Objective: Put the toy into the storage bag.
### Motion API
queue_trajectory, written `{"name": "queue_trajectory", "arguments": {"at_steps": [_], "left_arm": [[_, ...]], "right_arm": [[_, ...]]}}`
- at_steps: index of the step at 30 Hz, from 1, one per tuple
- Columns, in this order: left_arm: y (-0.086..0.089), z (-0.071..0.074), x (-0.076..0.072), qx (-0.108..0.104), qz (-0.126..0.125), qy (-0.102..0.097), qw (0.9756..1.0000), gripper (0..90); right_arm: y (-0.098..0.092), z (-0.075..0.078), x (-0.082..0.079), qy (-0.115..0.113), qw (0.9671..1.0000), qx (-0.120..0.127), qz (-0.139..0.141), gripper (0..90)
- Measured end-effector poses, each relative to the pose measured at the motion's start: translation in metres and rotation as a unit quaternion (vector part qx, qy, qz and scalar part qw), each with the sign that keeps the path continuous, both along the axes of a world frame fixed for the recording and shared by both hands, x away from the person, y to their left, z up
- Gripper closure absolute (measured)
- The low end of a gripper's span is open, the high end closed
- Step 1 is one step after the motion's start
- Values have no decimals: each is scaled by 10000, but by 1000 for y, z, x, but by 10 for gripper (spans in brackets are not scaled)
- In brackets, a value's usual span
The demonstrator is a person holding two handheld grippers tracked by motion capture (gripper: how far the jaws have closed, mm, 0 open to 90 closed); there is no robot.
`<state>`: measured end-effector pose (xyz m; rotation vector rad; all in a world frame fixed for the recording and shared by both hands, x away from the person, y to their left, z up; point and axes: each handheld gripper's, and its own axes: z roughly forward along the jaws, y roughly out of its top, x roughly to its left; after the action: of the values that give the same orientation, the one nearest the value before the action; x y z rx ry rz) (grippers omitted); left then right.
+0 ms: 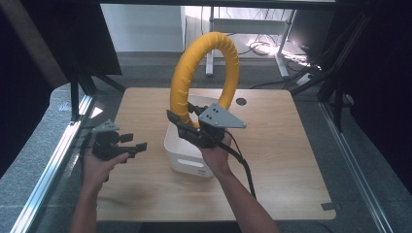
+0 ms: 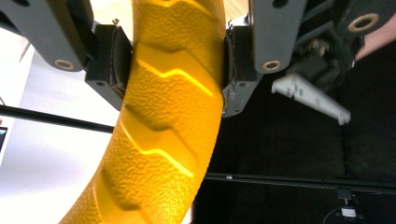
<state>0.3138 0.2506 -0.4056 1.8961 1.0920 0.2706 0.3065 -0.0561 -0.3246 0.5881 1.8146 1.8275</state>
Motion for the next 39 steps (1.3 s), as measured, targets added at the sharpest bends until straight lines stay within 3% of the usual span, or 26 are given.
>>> {"name": "queue_trajectory", "arguments": {"at_steps": [5, 8, 17, 20, 21, 22, 23, 27, 32, 37, 39], "left_arm": [[2, 21, 1, -122, -168, -47, 9998, 271], [4, 38, 1, -308, -297, -118, 9990, 270], [0, 71, 1, -369, -413, -314, 9980, 258], [-3, 100, 3, -426, -515, -469, 9967, 250], [-3, 100, 3, -426, -515, -469, 9967, 249], [-6, 116, 4, -472, -574, -533, 9958, 248], [-6, 116, 4, -472, -574, -533, 9958, 248], [-15, 144, 7, -576, -800, -563, 9935, 249], [-28, 164, 12, -483, -976, -528, 9927, 259], [-37, 177, 16, -436, -1116, -494, 9916, 259], [-43, 183, 19, -468, -1245, -473, 9900, 255]], "right_arm": [[4, -4, 0, 21, 10000, 1, 25, 503], [4, -6, 1, 20, 10000, -6, 5, 503], [3, -8, 1, 38, 10000, 6, 11, 503], [5, -9, 1, 45, 10000, 11, 13, 503], [5, -9, 1, 45, 10000, 12, 14, 503], [6, -10, 1, 62, 10000, 19, 12, 503], [6, -10, 1, 62, 10000, 19, 12, 503], [8, -12, 2, 87, 10000, 26, 13, 503], [8, -15, 2, 88, 10000, 7, -16, 502], [9, -16, 4, 99, 9999, -7, -19, 502], [9, -18, 4, 103, 9999, -14, -22, 503]]}}
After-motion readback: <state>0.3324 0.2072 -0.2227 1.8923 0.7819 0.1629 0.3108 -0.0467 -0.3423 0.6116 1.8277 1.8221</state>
